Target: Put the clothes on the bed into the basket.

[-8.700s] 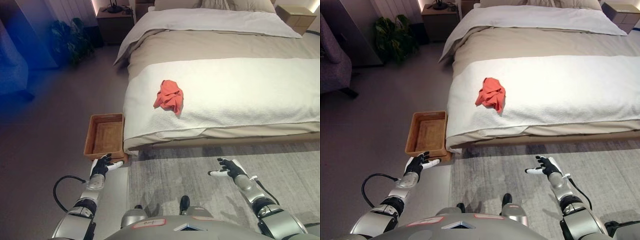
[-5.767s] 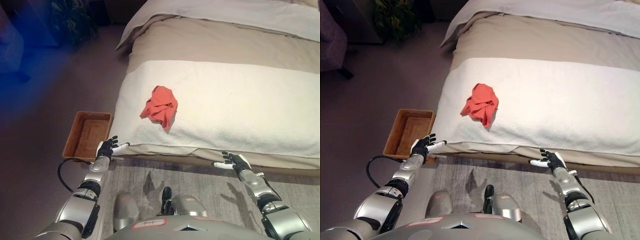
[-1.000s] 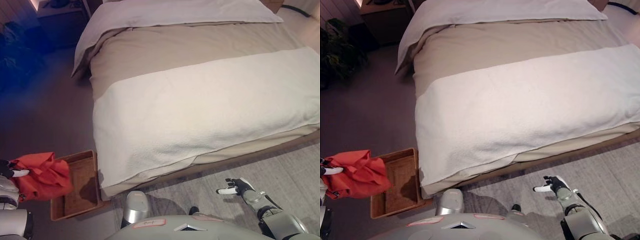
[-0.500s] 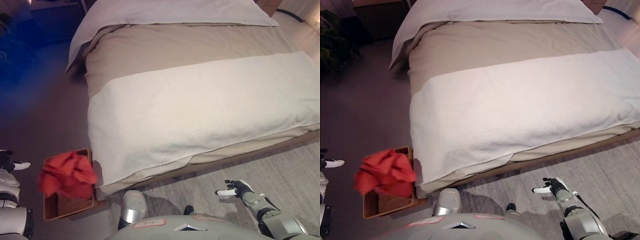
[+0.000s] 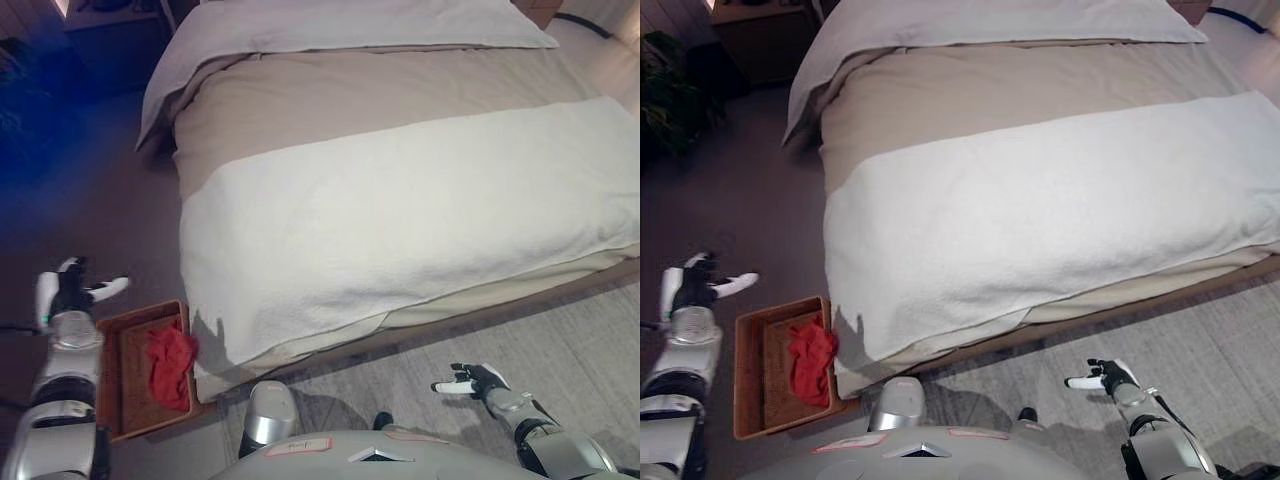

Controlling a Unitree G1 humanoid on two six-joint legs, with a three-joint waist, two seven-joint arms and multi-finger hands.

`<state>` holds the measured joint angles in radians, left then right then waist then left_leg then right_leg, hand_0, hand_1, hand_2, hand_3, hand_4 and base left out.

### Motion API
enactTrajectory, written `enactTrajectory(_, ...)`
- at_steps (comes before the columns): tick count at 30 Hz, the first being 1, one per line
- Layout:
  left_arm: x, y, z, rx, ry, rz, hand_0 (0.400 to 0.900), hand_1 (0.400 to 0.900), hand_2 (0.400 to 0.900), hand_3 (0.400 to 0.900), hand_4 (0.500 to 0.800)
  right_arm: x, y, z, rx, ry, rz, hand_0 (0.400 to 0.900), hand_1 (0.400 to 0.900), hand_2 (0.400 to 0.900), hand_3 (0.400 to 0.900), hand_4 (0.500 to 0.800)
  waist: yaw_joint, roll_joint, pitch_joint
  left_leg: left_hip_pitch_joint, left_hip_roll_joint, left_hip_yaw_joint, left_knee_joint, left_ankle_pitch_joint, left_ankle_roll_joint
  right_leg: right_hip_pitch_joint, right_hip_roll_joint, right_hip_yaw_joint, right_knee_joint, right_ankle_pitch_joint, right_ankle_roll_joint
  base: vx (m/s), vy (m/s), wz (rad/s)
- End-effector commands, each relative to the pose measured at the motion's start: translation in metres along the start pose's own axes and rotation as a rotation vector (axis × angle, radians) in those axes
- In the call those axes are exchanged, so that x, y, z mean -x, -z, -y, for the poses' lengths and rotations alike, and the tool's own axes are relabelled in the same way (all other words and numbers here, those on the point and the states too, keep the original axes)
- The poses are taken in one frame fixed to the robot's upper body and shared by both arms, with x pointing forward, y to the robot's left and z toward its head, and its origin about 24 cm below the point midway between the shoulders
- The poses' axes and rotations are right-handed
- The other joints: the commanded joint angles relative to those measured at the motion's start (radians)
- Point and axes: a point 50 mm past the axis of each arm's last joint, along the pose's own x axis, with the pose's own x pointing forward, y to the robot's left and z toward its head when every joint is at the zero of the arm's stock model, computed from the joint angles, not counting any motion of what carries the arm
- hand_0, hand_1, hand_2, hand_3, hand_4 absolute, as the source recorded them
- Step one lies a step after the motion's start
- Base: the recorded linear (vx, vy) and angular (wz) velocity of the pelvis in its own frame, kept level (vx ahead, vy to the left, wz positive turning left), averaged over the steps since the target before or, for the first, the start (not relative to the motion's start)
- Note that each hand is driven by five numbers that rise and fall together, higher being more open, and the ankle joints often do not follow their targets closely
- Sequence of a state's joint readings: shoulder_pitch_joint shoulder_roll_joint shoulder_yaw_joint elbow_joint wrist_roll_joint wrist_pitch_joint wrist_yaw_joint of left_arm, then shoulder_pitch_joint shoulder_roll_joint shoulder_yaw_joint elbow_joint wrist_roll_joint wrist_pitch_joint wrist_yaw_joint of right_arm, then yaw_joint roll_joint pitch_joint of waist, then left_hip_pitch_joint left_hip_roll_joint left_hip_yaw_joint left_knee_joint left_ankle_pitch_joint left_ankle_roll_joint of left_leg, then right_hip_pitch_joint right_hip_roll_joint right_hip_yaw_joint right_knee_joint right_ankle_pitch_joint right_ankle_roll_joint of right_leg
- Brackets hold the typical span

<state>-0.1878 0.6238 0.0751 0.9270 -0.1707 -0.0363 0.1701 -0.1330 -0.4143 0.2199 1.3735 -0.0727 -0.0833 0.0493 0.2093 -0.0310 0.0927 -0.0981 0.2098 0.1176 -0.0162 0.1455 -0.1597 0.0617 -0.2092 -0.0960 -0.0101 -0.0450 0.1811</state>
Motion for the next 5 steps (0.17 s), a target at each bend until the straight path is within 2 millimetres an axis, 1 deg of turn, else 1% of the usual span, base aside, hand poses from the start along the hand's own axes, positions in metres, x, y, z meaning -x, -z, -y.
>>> enactTrajectory(1,-0.001,-0.061,0.015,0.2,0.1,0.266,0.9,0.9,0.9,0.9,0.8,-0.001,-0.021,0.023,-0.029,0.084,0.056,0.9,0.9,0.9,0.9,0.8,-0.011,-0.006,-0.003,-0.111,0.079,-0.079,0.105,0.02,-0.055,0.057,-0.058,-0.074,0.041,0.006,0.051,0.0,0.0,0.0)
enactTrajectory(4,0.017,-0.07,0.064,0.266,0.278,0.326,0.9,0.9,0.9,0.9,0.8,-0.001,-0.023,0.019,-0.031,0.08,0.065,0.9,0.9,0.9,0.9,0.8,-0.023,-0.008,-0.007,-0.103,0.078,-0.076,0.103,0.017,-0.054,0.057,-0.059,-0.069,0.041,0.008,0.05,0.01,-0.003,-0.05)
enactTrajectory(5,0.022,-0.073,0.073,0.295,0.314,0.336,0.9,0.9,0.9,0.9,0.8,-0.001,-0.024,0.018,-0.03,0.079,0.066,0.9,0.9,0.9,0.9,0.8,-0.024,-0.009,-0.008,-0.1,0.078,-0.074,0.101,0.016,-0.054,0.058,-0.06,-0.07,0.041,0.009,0.051,0.01,-0.004,-0.04)
